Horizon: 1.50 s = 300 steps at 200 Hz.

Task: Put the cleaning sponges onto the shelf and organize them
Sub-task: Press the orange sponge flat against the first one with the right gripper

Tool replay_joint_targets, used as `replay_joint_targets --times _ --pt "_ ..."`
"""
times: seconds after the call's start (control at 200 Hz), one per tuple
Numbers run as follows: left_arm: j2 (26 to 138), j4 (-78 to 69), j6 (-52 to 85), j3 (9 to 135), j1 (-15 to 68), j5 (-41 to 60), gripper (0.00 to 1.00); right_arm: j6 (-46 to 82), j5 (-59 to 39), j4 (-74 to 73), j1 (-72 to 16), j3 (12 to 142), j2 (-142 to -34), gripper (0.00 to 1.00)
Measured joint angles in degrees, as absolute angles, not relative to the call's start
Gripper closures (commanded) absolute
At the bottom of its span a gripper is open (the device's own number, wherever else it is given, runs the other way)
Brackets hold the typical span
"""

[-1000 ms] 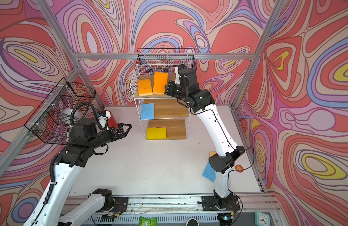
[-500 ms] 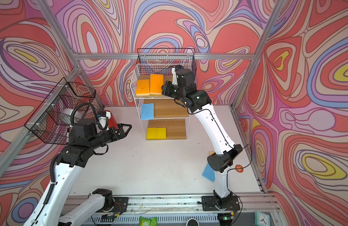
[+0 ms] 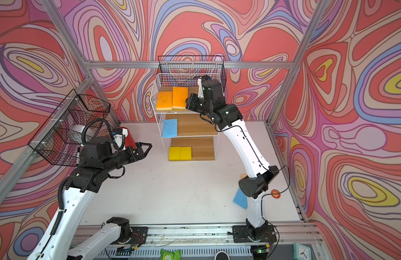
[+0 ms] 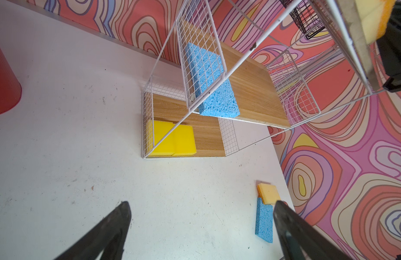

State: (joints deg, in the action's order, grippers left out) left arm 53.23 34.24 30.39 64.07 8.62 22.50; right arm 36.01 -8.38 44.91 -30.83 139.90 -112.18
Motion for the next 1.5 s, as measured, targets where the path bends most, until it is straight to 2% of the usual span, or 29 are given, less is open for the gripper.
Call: replay_joint_targets --times 0.145,0.255,0.431,1.182,1.332,1.502 --pt "53.23 34.26 30.22 63.96 8.62 22.5 0.0 36.38 -8.47 43.86 -30.83 139.04 -112.12 0.8" --pt "53.23 34.26 30.22 63.96 8.62 22.5 0.0 36.51 -8.54 43.4 -30.85 138.72 -111.92 0.79" --pt "53.23 34.26 30.22 63.94 8.56 22.5 0.0 36.4 -8.36 42.3 -30.85 137.08 -111.15 1.0" --pt "53.21 34.24 30.24 63.26 8.51 22.5 0.0 36.47 -6.02 41.65 -30.96 134.23 -108.53 1.0" --pt "53.04 34.24 30.24 62.94 8.51 22.5 0.0 36.42 -5.78 41.87 -30.96 134.23 -108.42 0.82" --pt "52.88 34.26 30.24 62.83 8.51 22.5 0.0 36.12 -5.69 42.04 -30.96 134.23 -108.42 0.79"
